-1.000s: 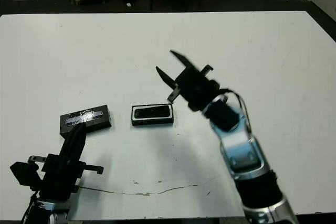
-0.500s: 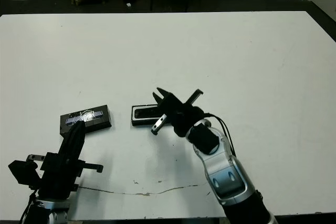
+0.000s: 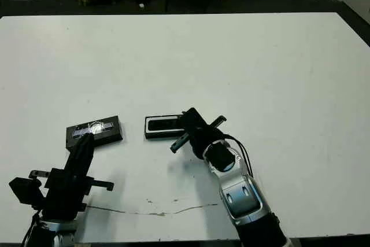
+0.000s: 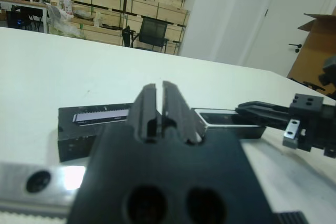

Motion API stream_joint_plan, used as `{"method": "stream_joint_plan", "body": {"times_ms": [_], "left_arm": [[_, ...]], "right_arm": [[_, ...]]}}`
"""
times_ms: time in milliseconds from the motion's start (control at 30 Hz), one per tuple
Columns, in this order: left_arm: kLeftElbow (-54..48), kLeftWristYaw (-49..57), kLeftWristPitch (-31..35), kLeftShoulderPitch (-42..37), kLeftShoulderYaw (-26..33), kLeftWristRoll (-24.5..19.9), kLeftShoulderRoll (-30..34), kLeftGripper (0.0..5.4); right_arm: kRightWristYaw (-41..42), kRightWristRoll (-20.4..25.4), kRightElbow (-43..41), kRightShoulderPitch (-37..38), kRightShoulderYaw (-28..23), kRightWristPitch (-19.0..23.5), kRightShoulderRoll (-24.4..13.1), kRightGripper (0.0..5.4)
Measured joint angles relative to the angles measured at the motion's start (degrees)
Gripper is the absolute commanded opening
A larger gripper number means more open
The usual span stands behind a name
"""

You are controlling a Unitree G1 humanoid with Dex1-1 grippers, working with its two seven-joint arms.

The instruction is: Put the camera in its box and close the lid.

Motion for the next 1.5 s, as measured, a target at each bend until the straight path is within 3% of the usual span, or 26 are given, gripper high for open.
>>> {"method": "stream_joint_plan", "body": {"times_ms": [300, 500, 800, 1067, 1233, 1500], "left_arm": [[-0.26, 0.06, 0.43, 0.12, -0.36, -0.41, -0.01, 0.00], [-0.27, 0.34, 0.41, 0.12, -0.39, -0.22, -0.01, 0.00], [-3.98, 1.03, 1.60, 0.46, 0.57, 1.44, 0.08, 0.00], [-14.27, -2.38, 9.89, -0.98, 10.28, 1.26, 1.47, 0.00], [-16.22, -5.08, 15.43, -4.04, 18.45, 0.20, 13.48, 0.00], [-14.69, -9.65, 22.96, -9.94, 25.31, -4.06, 27.88, 0.00]], "right_arm": [[1.68, 2.06, 1.99, -1.18, -0.08, -0.54, -1.33, 0.02], [4.19, 6.90, -2.00, 1.13, -2.29, 0.76, -2.09, 0.02], [6.75, 20.64, -18.90, 5.07, -11.70, 6.85, -3.21, 0.02], [8.35, 29.99, -24.67, 5.05, -21.98, 5.25, -7.06, 0.02], [8.24, 32.88, -25.71, 5.23, -25.60, 5.91, -10.80, 0.02], [7.56, 36.53, -24.84, 7.91, -26.47, 6.87, -12.69, 0.02]]}}
